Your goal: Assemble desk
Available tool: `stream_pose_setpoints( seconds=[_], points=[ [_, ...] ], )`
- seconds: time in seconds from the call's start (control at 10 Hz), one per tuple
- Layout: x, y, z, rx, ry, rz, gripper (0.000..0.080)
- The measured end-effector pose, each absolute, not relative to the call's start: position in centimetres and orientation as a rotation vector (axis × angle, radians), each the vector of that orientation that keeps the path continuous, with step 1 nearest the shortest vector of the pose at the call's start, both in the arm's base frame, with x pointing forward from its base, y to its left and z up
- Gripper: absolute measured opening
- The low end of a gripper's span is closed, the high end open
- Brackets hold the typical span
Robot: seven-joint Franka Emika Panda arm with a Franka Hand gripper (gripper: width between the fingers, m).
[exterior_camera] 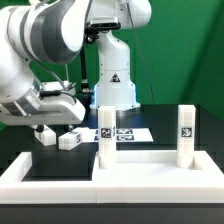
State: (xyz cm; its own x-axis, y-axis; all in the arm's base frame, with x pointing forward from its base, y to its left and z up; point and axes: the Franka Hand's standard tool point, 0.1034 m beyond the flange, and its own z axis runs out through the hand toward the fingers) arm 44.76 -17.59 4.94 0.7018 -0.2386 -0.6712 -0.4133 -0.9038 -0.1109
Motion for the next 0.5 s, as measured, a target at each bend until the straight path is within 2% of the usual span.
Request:
stream_pose_setpoints(
  seconds=[0.2,0.5],
  points=[
    [42.9,-15.5,3.4,-2.632,0.526,1.063,0.0648],
    [41.6,-15.1,1.5,-2.619,0.526,1.106,0.0648]
  ],
)
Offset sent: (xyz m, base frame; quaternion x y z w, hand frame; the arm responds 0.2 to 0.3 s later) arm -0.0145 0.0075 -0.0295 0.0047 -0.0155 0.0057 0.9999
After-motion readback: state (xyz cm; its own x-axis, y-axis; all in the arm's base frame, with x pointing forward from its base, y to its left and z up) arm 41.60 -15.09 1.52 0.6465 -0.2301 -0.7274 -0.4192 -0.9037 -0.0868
